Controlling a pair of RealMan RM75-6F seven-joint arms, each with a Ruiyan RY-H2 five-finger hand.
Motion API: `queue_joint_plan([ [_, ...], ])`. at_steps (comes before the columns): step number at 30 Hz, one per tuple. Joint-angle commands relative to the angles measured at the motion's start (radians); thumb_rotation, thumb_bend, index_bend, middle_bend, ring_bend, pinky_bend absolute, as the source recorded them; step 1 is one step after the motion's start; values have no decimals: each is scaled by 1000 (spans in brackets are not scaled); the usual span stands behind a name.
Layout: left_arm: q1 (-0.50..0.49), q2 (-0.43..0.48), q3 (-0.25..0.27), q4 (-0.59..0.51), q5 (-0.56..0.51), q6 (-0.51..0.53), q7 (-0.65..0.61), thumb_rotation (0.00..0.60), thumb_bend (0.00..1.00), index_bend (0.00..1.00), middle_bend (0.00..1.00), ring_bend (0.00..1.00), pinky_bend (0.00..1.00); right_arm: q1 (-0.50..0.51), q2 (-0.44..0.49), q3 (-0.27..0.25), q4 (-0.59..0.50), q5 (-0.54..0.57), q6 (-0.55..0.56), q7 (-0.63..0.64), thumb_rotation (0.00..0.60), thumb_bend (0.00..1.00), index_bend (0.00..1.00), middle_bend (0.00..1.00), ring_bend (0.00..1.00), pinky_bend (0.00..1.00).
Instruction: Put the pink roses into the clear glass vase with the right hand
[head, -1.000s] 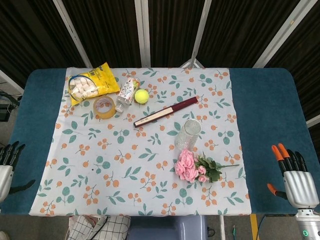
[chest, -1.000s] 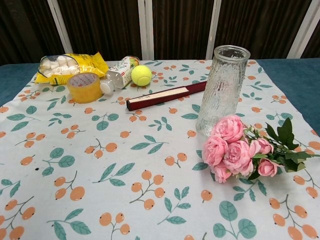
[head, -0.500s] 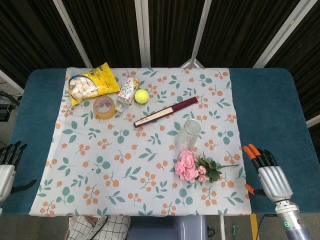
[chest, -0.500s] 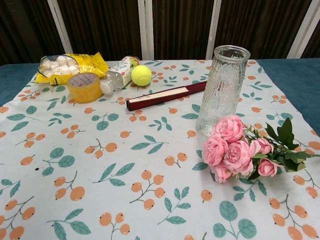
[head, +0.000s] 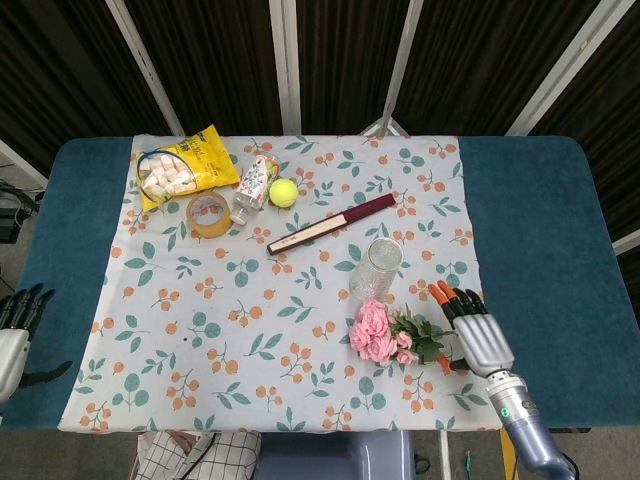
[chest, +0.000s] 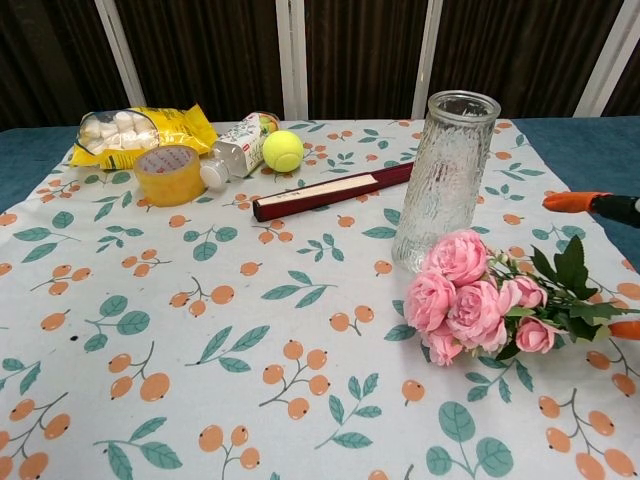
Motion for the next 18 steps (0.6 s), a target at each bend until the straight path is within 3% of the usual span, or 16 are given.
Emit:
queue_joint_plan([
  [1,-3,6,3,-2,2,-8,-9,600,0,0,0,0,0,30,-51,12,30,58,-38,-40,600,172,1,79,63,18],
  [4,-8,13,5,-4,-3,-22,-21,600,0,0,0,0,0,45,-88,8,51,94,-60,-60,600,172,37,120,107,59],
  [9,-16,21,5,-5,-7,-39,-37,600,0,0,0,0,0,66,-151,13,88,109,-61,-71,600,184,181,229,222,148],
  [12,-19,24,5,-7,-8,-46,-46,600,0,0,0,0,0,76,-185,18,115,108,-57,-67,600,296,324,351,355,264],
  [15,-21,26,5,-7,-8,-50,-52,600,0,0,0,0,0,80,-212,21,136,90,-40,-44,600,440,540,522,527,421],
  [18,-23,28,6,-7,-9,-55,-58,600,0,0,0,0,0,77,-223,20,144,47,-8,-14,600,494,644,597,600,468],
])
